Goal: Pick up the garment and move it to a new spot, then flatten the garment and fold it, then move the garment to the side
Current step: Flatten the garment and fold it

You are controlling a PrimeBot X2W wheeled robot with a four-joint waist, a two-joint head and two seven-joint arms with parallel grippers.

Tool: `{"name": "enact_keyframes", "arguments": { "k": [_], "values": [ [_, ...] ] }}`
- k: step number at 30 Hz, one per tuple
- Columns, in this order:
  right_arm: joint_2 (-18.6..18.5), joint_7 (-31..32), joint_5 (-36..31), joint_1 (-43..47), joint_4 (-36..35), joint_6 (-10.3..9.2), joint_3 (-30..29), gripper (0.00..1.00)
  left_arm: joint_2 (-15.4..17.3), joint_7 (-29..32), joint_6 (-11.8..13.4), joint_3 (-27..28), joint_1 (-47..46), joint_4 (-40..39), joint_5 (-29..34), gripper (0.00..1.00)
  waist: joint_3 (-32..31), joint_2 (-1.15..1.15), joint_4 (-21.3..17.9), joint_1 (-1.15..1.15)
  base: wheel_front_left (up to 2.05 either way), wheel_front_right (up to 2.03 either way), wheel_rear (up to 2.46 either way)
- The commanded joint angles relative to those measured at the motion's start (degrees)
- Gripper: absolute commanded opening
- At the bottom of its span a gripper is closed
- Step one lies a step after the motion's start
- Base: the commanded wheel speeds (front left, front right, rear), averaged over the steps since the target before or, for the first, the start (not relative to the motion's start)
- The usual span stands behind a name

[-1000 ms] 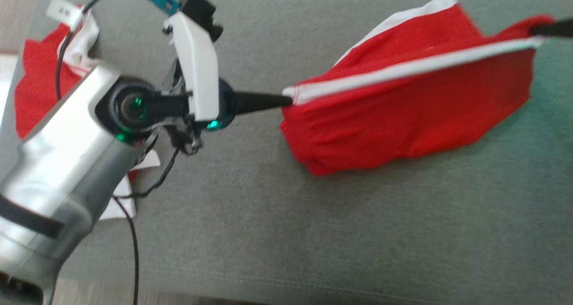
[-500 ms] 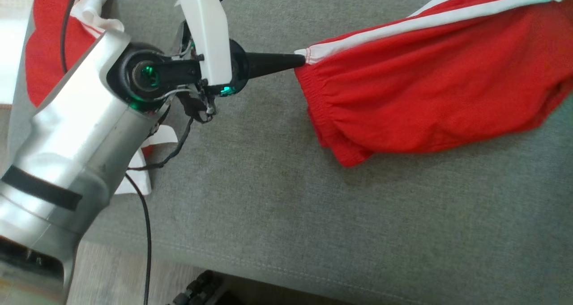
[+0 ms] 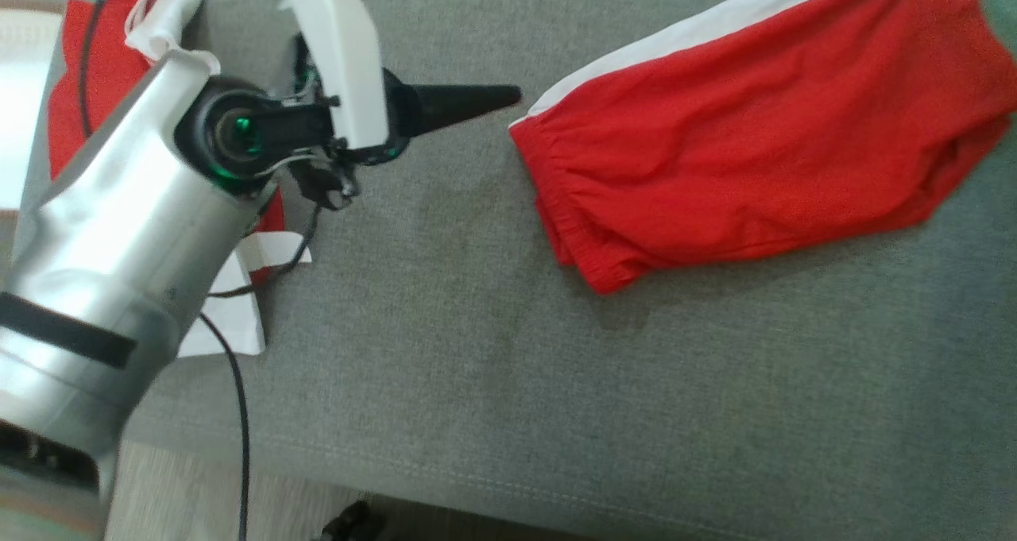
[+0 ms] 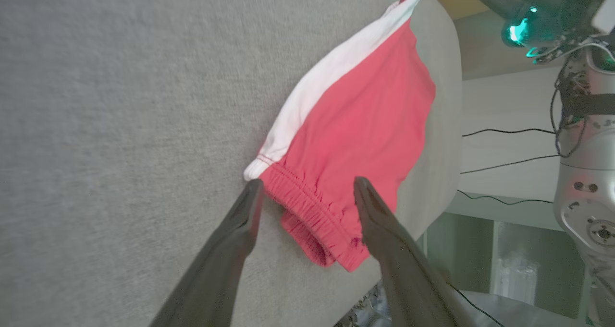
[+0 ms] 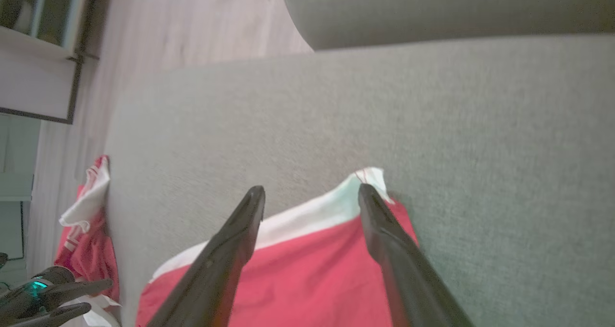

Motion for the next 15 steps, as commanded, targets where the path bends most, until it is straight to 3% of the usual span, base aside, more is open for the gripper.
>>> {"name": "enact_keyframes", "arguments": {
  "k": [1, 3, 8, 11, 15],
  "values": [
    [0.9, -1.4, 0.9, 1.1, -3.4, 0.43, -0.5, 1.0, 3.5, -1.1, -0.5, 2.3, -2.7, -0.9, 1.0, 1.0, -1.5, 0.0, -0.6, 0.0, 0.0, 0.0, 0.0],
    [1.0, -5.2, 2.3, 3.7, -7.2, 0.43, -0.2, 1.0, 4.5, -3.5, -1.3, 2.0, -2.4, -1.0, 3.4, 1.0, -3.0, 0.0, -1.0, 0.0, 0.0, 0.0, 0.0],
    [-1.0, -23.4, 6.1, 14.5, -18.9, 0.43, 0.2, 1.0, 6.7, -19.3, -2.4, 2.2, 0.2, -4.4, 13.9, 1.0, -7.1, 0.0, -2.0, 0.0, 0.0, 0.0, 0.0],
    [-2.3, -33.3, 5.7, 20.4, -21.0, 0.43, 0.6, 1.0, 7.5, -31.0, 0.7, 2.0, 2.8, -6.7, 22.0, 1.0, -8.7, 0.0, -2.4, 0.0, 0.0, 0.0, 0.0],
    [-3.9, -43.6, 3.1, 26.5, -19.5, 0.43, 3.1, 1.0, 7.2, -45.6, 7.6, 1.6, 7.9, -10.3, 31.8, 1.0, -10.2, 0.0, -2.3, 0.0, 0.0, 0.0, 0.0]
  ]
}}
